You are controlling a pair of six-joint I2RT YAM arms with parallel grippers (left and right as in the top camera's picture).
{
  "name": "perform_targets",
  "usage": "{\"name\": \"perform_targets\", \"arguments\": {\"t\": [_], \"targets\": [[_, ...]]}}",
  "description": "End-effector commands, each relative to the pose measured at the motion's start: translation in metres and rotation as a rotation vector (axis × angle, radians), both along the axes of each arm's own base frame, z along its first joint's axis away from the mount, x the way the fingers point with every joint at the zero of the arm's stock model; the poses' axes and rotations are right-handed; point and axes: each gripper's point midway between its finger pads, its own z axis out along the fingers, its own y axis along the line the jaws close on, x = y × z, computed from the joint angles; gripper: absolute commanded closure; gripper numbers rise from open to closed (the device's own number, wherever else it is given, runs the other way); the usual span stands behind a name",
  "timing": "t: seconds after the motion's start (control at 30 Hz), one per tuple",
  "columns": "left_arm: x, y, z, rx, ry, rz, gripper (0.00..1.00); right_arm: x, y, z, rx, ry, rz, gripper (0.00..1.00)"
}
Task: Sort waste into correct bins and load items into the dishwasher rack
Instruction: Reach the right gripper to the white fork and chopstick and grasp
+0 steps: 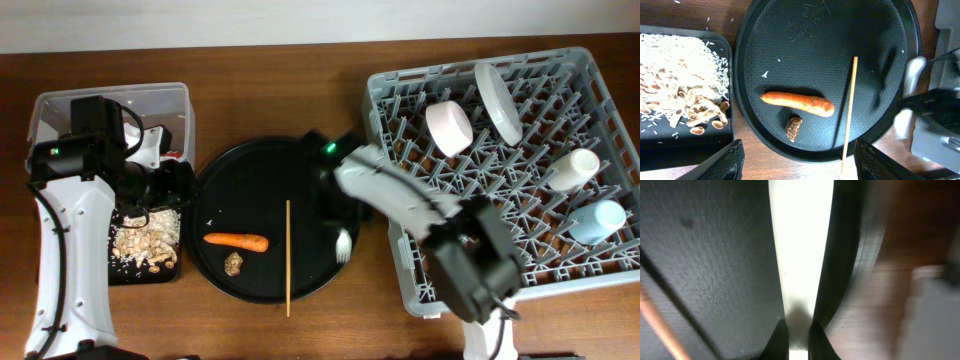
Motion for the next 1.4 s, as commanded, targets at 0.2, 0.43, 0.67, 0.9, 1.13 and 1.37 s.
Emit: {"name": "perform_targets", "arguments": {"t": [0.2,0.43,0.67,0.9,1.13,1.37], "targets": [[-0.001,0.001,0.0,-0.001,-0.002,0.004,0.3,0.026,-0.096,0.103,0.01,-0.136,0.106,0.9],[-0.002,0.001,0.0,-0.001,0.001,0.004,0.3,0.008,-0.122,0.047,-0.015,-0.028,0.115,0.87],[-0.002,0.001,0.0,-0.001,0.003,0.004,0.3,0.011,-0.123,0.031,-0.016,-0.053,0.114,0.71],[-0.002,0.001,0.0,-0.001,0.002,0.004,0.3,0.042,-0.111,0.11,0.015,-0.201,0.118,0.63],[-0.002,0.001,0.0,-0.001,0.001,0.004,0.3,0.018,-0.019,0.118,0.234,-0.153,0.157,0.63],[-0.002,0.001,0.0,-0.001,0.001,0.003,0.3,-0.025,0.07,0.054,0.205,-0.059,0.233,0.62]]}}
